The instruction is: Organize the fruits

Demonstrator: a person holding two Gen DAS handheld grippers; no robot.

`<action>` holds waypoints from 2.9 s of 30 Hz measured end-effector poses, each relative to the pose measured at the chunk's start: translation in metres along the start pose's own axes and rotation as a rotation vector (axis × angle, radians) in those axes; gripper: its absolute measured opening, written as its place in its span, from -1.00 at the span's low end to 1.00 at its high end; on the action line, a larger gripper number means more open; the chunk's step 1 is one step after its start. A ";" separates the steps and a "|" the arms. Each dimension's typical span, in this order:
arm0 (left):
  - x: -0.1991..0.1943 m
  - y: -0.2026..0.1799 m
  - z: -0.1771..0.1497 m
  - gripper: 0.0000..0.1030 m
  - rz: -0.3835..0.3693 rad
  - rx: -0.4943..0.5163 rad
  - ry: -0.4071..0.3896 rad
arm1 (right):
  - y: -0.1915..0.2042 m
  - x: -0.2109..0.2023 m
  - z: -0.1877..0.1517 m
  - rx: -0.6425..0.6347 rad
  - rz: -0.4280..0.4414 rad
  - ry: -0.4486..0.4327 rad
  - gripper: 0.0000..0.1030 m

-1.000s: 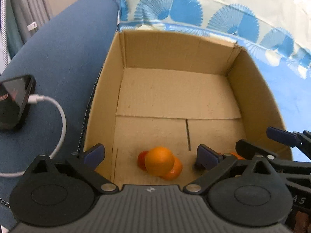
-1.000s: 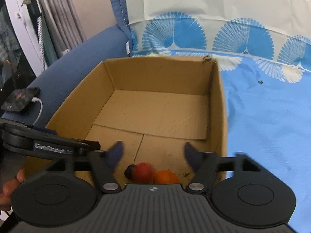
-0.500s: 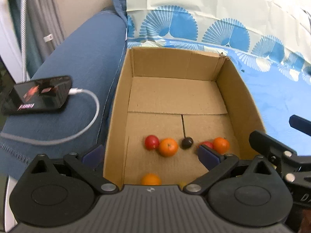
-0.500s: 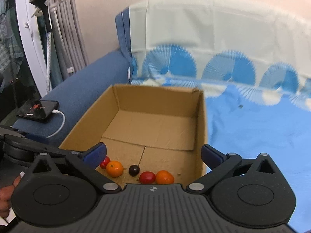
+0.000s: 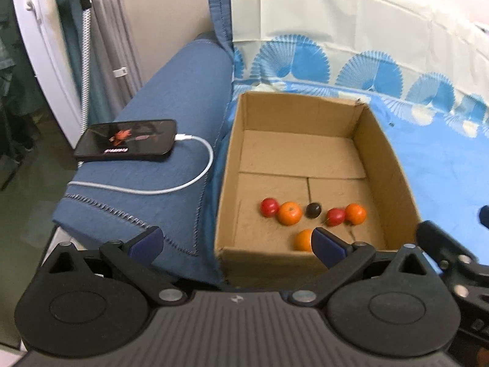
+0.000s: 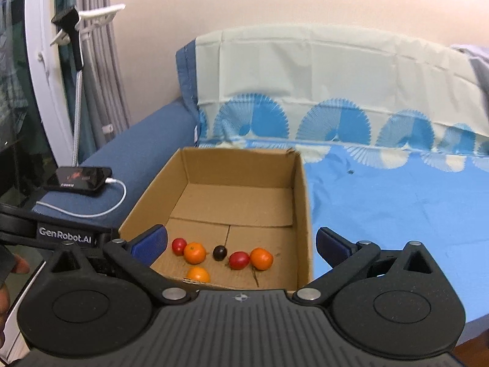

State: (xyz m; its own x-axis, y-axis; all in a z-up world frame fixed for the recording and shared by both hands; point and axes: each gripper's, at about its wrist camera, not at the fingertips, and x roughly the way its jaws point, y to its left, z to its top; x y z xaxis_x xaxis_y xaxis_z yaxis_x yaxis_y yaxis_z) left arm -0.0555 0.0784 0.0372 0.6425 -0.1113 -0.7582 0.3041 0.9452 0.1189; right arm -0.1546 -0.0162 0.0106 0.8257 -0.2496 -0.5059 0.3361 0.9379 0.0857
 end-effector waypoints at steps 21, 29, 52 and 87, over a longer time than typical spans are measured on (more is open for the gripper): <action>-0.005 -0.001 -0.015 0.99 -0.087 0.029 -0.016 | -0.004 -0.006 -0.006 0.003 -0.045 0.027 0.99; -0.004 -0.001 -0.013 0.99 -0.074 0.023 -0.020 | -0.003 0.001 -0.005 -0.011 -0.048 0.050 0.99; 0.000 0.000 -0.014 0.99 -0.033 0.021 -0.005 | -0.001 0.004 -0.009 -0.024 -0.045 0.070 0.99; 0.004 0.001 -0.018 0.99 -0.023 0.029 0.011 | 0.002 0.005 -0.013 -0.024 -0.041 0.070 0.99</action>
State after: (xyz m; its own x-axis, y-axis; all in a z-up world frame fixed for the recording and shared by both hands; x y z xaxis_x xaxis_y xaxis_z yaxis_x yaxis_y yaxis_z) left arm -0.0650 0.0839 0.0230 0.6273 -0.1290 -0.7680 0.3387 0.9332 0.1198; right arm -0.1552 -0.0127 -0.0027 0.7775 -0.2714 -0.5674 0.3574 0.9329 0.0435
